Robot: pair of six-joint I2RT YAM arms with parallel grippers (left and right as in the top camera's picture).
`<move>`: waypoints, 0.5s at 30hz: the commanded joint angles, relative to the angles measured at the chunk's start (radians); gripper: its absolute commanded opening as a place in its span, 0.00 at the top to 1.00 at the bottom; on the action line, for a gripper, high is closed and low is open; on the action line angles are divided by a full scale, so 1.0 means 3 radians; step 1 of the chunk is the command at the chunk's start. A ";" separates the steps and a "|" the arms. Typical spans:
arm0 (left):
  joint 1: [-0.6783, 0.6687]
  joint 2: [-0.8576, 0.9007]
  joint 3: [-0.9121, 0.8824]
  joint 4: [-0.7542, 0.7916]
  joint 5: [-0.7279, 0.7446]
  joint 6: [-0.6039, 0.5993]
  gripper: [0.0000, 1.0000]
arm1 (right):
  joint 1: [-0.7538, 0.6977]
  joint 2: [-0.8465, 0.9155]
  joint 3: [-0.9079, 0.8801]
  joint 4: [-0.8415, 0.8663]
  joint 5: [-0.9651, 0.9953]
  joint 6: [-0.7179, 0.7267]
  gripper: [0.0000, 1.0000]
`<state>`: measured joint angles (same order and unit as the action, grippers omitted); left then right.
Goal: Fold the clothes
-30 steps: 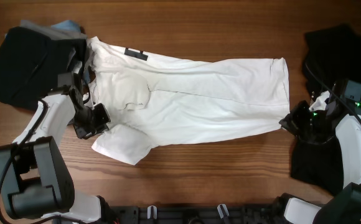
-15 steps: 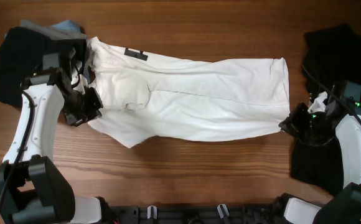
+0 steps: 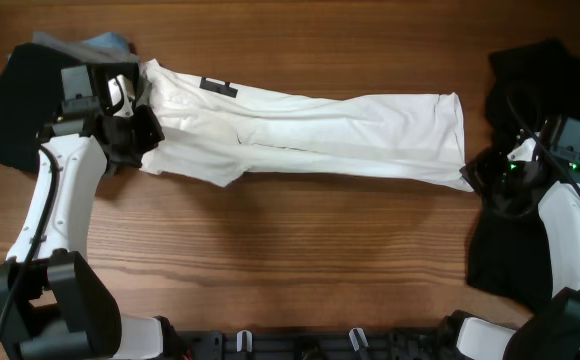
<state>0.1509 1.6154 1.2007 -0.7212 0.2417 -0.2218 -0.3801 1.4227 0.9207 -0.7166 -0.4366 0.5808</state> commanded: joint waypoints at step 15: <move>-0.0081 0.0498 0.0032 0.0876 -0.0046 -0.0069 0.90 | 0.0392 0.0701 0.0051 0.1714 -0.0169 0.0083 0.89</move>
<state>0.1314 1.7317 1.2011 -0.4866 0.2340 -0.2234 -0.2760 1.5925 0.9215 -0.2188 -0.4789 0.6025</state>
